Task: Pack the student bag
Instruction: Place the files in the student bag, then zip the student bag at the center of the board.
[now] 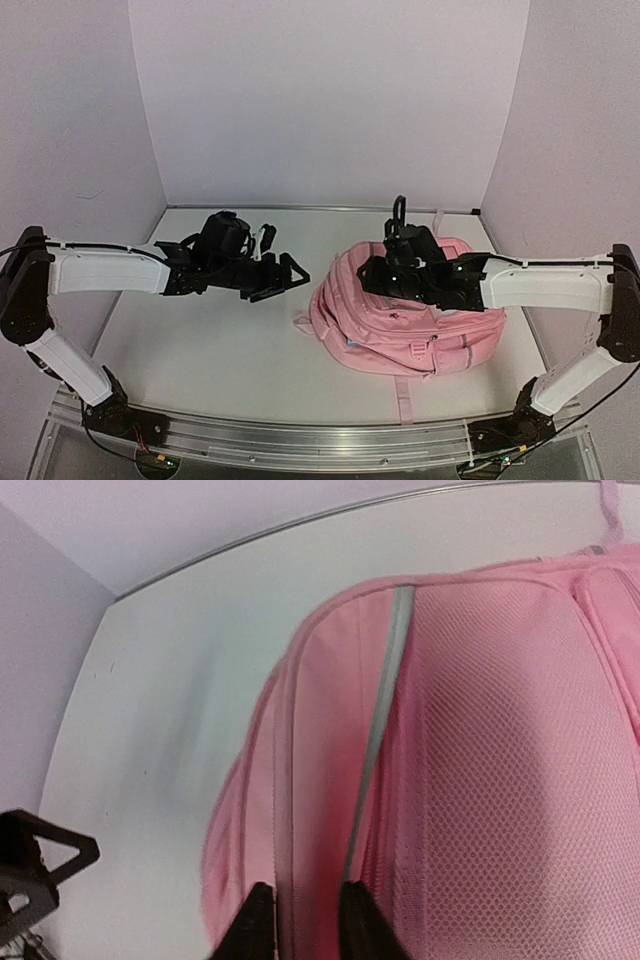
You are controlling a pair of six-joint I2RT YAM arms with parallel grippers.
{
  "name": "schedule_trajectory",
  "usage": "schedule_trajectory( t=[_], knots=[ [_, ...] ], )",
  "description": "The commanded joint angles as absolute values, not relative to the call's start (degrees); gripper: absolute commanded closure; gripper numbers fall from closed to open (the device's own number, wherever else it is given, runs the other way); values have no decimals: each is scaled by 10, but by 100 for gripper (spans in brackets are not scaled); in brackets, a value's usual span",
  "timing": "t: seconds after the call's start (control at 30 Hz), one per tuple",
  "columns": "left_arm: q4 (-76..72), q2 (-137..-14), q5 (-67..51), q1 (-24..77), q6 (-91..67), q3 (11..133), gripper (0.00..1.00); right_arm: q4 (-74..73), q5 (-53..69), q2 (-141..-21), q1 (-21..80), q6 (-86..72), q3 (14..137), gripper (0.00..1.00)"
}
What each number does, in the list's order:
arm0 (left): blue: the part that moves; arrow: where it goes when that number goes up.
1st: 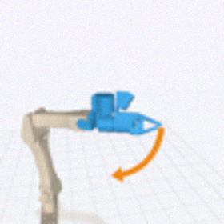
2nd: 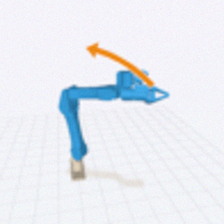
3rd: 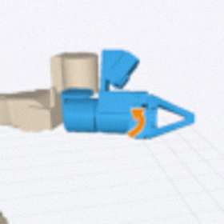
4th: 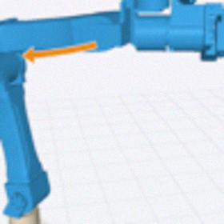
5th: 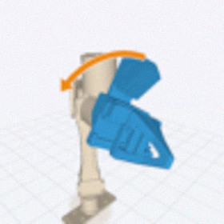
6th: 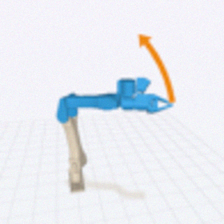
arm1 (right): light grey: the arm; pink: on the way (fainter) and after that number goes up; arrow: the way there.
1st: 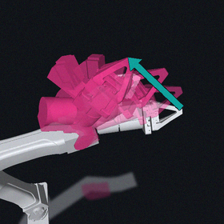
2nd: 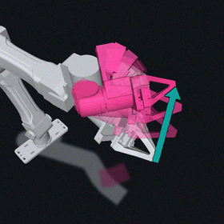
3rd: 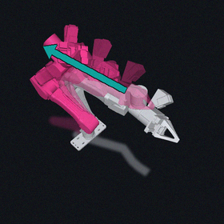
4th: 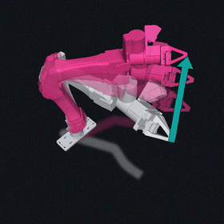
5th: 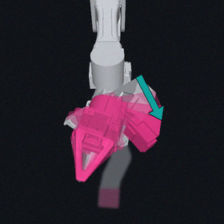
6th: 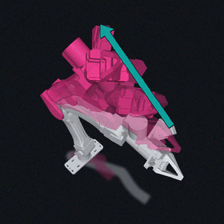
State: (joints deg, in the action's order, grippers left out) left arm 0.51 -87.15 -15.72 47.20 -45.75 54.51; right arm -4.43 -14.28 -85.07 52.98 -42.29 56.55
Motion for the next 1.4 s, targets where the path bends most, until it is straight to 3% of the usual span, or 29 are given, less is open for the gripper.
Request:
schedule_trajectory(
  t=[0.0, 0.13, 0.37, 0.43, 0.67, 0.8, 0.9, 1.13, 1.37],
  knots=[
    [-44, -911, -203, 471, -483, 563, 16, 3, -163, -849, 571, -383, 641, 46],
    [-69, -953, -239, 471, -476, 588, 10, -51, -183, -828, 575, -373, 642, 28],
    [-45, -1030, -245, 471, -463, 645, 9, -114, -185, -767, 575, -397, 601, 17],
    [-38, -1053, -242, 471, -460, 662, 16, -127, -184, -744, 574, -403, 587, 17],
    [-48, -1111, -252, 468, -475, 699, 58, -145, -127, -668, 575, -391, 534, 19],
    [-82, -1124, -254, 455, -498, 686, 86, -153, -69, -641, 575, -382, 509, 28],
    [-129, -1121, -262, 435, -524, 659, 99, -163, -64, -632, 576, -402, 489, 32],
    [-174, -1102, -290, 335, -491, 643, 100, -183, -115, -645, 576, -454, 476, 28],
    [-138, -1146, -360, 245, -396, 734, 100, -199, -143, -690, 575, -463, 502, 27]
  ],
)
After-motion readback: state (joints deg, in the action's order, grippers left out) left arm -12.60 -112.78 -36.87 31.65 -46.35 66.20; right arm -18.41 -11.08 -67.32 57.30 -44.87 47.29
